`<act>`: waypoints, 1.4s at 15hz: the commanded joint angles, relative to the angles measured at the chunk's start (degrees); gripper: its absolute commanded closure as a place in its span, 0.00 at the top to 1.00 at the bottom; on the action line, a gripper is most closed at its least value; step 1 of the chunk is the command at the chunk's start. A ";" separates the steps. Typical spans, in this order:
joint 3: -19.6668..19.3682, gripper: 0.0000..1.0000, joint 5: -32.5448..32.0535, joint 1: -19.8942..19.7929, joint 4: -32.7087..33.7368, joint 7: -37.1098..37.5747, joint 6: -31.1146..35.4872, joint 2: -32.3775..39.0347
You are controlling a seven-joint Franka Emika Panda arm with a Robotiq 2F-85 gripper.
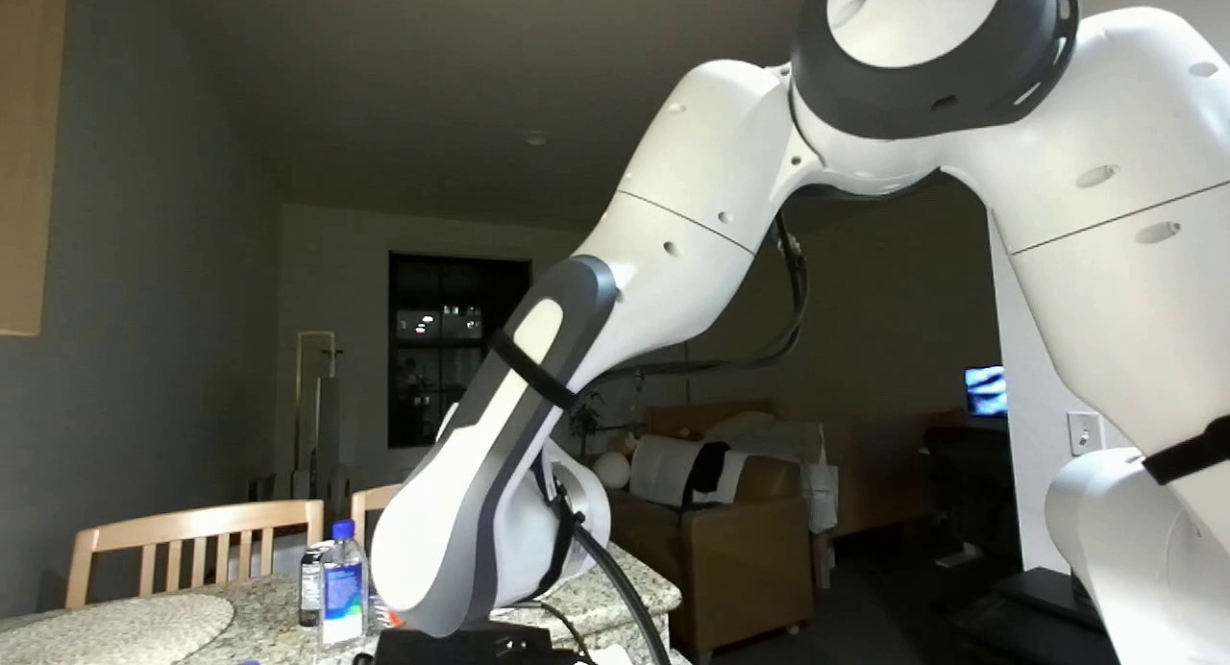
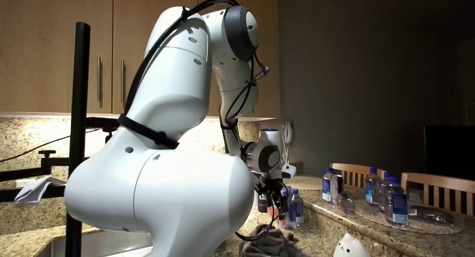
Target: Pick up the grey cloth and put it on the counter
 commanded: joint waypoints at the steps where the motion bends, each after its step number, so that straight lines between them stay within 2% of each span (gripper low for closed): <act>1: 2.24 1.00 -12.71 -4.79 -0.76 4.07 -10.78 -4.12; 4: 8.48 1.00 -15.27 -11.69 -1.27 -0.91 -17.09 -7.63; 6: 12.28 1.00 -15.94 -15.61 -1.57 -1.56 -20.05 -9.47; 10: 17.83 1.00 -14.02 -21.21 -2.88 -5.49 -25.14 -14.58; 15: 20.84 1.00 -10.61 -25.23 -6.48 -10.01 -24.30 -21.84; 21: 20.93 1.00 -8.17 -27.77 -10.97 -15.64 -25.67 -29.68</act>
